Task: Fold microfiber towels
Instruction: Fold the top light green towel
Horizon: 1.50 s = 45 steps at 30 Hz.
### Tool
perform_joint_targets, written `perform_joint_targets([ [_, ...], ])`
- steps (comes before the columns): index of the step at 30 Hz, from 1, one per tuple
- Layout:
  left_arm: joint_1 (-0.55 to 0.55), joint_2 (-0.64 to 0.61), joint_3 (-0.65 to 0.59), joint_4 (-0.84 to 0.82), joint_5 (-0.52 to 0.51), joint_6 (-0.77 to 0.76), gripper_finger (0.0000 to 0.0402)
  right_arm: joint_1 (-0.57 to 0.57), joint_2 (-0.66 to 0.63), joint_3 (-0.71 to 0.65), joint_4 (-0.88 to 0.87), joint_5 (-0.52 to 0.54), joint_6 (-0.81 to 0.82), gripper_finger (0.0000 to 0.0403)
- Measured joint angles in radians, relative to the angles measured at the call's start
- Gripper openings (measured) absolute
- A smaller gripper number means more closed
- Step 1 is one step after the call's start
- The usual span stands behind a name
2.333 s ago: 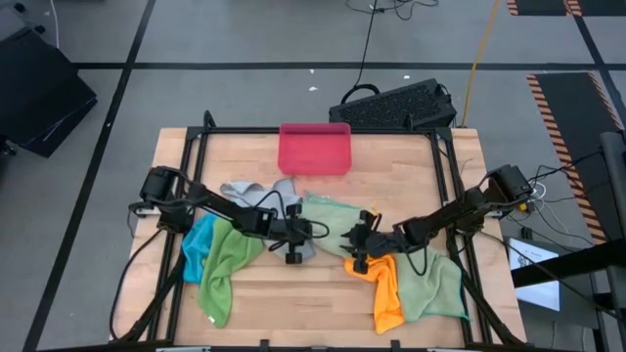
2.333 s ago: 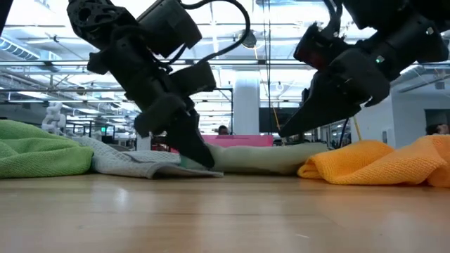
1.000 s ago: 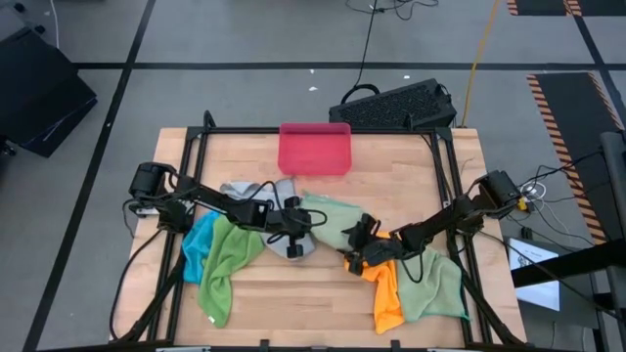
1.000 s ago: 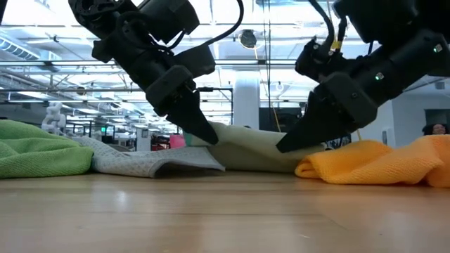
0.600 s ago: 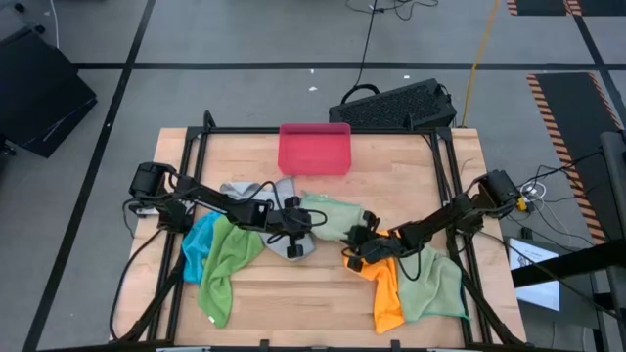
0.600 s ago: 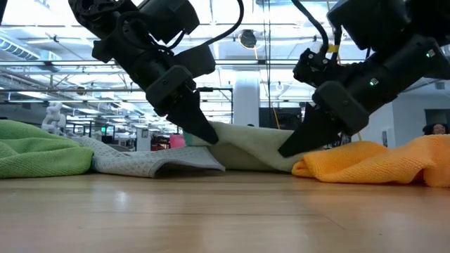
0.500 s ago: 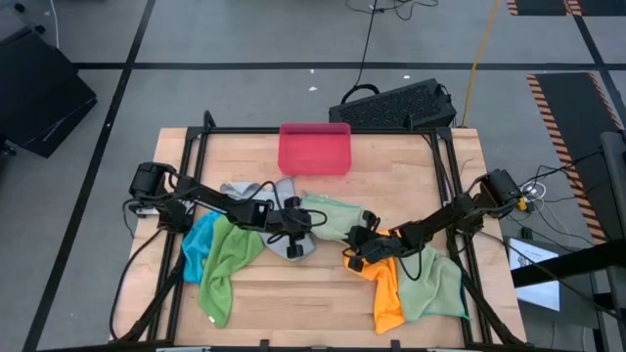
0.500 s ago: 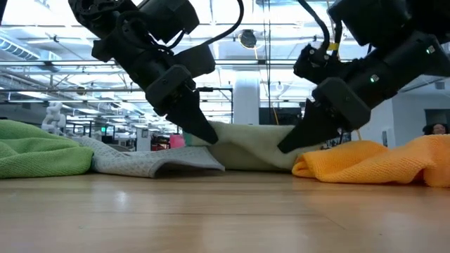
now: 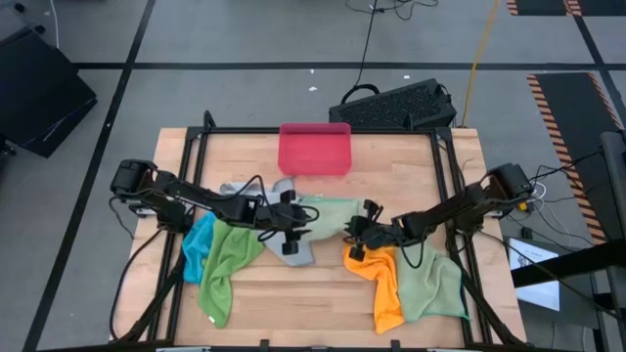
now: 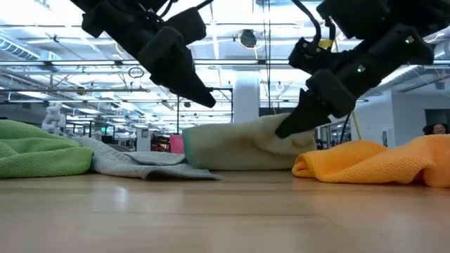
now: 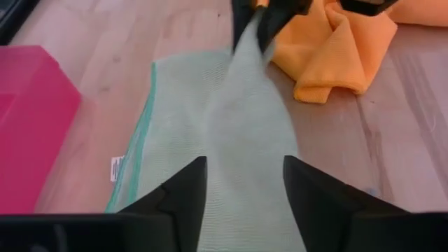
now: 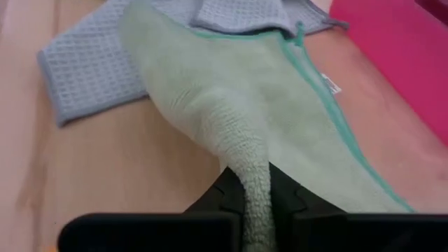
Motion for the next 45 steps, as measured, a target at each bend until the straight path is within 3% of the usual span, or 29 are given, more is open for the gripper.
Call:
perform_joint_targets([
  [7,-0.065,0.063,0.001,0.136,-0.018,-0.001,0.0235,-0.046,-0.015,0.0,0.002,-0.051,-0.012,0.0017],
  [15,-0.135,0.16,-0.001,0.156,-0.331,0.041,0.0289,-0.072,-0.015,0.0,0.008,-0.081,-0.033,0.0016],
  [24,-0.14,0.183,0.0,0.154,-0.272,-0.019,0.0318,-0.072,-0.015,0.0,0.011,-0.079,-0.032,0.0016],
  [27,-0.14,0.197,0.001,0.15,-0.232,-0.026,0.0297,-0.072,-0.015,0.0,0.016,-0.079,-0.03,0.0016],
  [30,-0.142,0.197,-0.001,0.123,-0.265,-0.032,0.0259,-0.072,-0.015,0.0,0.018,-0.079,-0.032,0.0016],
  [37,-0.121,0.201,0.0,0.099,-0.29,-0.047,0.0149,-0.072,-0.018,0.0,0.022,-0.079,-0.037,0.0016],
  [43,-0.095,0.201,0.0,0.075,-0.291,-0.044,0.0028,-0.072,-0.018,0.0,0.022,-0.125,-0.042,0.0016],
  [45,-0.095,0.201,0.0,0.078,-0.291,-0.04,0.0014,-0.07,-0.018,0.0,0.02,-0.128,-0.044,0.0016],
])
